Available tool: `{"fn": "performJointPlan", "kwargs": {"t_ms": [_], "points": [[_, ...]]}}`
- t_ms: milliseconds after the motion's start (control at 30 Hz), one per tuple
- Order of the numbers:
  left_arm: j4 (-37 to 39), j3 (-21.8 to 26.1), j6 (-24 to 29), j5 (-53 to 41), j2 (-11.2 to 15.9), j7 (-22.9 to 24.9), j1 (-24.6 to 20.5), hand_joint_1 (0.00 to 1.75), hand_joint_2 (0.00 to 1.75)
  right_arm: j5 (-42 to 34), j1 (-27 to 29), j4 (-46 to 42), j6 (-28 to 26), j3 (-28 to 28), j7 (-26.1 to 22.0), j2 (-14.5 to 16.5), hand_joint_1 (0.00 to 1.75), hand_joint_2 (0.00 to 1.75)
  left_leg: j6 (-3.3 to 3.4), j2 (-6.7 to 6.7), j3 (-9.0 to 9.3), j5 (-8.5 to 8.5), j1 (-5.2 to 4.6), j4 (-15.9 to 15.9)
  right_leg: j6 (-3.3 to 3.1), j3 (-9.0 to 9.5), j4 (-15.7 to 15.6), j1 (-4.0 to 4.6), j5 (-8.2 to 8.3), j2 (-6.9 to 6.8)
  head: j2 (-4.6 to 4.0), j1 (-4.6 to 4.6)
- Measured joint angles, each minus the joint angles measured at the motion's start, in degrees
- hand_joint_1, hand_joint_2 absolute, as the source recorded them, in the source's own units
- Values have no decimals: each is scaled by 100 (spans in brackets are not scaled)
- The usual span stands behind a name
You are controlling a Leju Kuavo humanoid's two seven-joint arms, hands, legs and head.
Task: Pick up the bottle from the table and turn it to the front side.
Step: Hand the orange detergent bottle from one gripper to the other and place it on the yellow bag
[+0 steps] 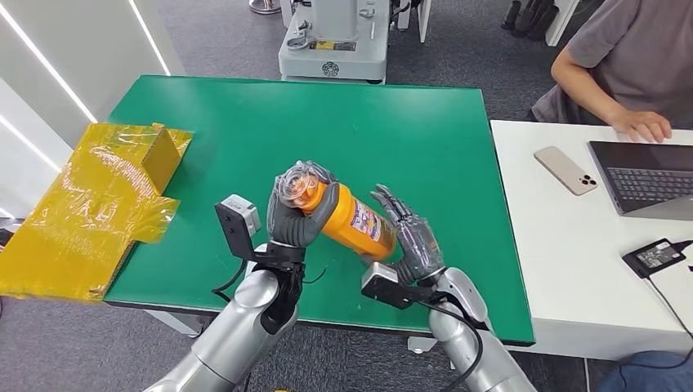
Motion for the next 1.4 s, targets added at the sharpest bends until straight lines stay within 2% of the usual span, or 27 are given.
{"fn": "performJointPlan", "kwargs": {"t_ms": [233, 567, 800, 967, 1100, 1200, 1300, 1400], "points": [[-61, 84, 175, 44, 84, -12, 11, 175, 175, -804, 191, -602, 138, -123, -52, 8, 0, 175, 0, 0, 0, 0, 0, 0, 0, 0, 0, 0, 0, 0, 0, -1], [-230, 90, 378, -15, 167, -16, 66, 175, 175, -1700, 746, -2082, 201, 1, -270, 4, 0, 175, 0, 0, -1, -1, 0, -2, 0, -1, 0, 0, -2, 0, 0, -1], [-600, 231, 694, -643, 383, 97, 136, 175, 175, -1772, 1060, -2863, 256, 84, -251, -18, 0, 175, -4, 1, 1, -3, 1, -4, 0, -2, 1, 1, -3, 1, 0, 1], [-861, 398, 771, -1263, 928, 222, 129, 175, 175, -1512, 1416, -3113, 253, 32, -171, -86, 0, 175, -4, 4, 5, -2, 2, -6, -2, -4, 2, 2, -4, 7, 0, -1], [-974, 508, 866, -1559, 1208, 280, 118, 175, 175, -1478, 1576, -3224, 272, -26, -183, -113, 0, 175, -5, 4, 3, -2, 2, -7, -3, -5, 3, 2, -5, 7, 0, 1], [-1034, 502, 998, -2530, 1599, 699, -23, 175, 175, -1430, 1740, -3320, 342, -113, -182, -115, 0, 175, -5, 7, 4, -2, 2, -7, -3, -6, 3, 2, -5, 10, 0, 2], [-1057, 483, 423, -3974, 2150, 1482, -311, 175, 175, -1314, 1934, -3433, 497, -220, -193, -115, 0, 175, -6, 12, 5, -1, 2, -8, -4, -9, 4, 3, -5, 13, 0, 1], [-1057, 476, 6, -4761, 2505, 1788, -485, 175, 175, -1239, 2061, -3514, 599, -306, -205, -115, 0, 175, -8, 14, 5, 0, 3, -9, -6, -11, 6, 3, -6, 14, 0, 1]]}}
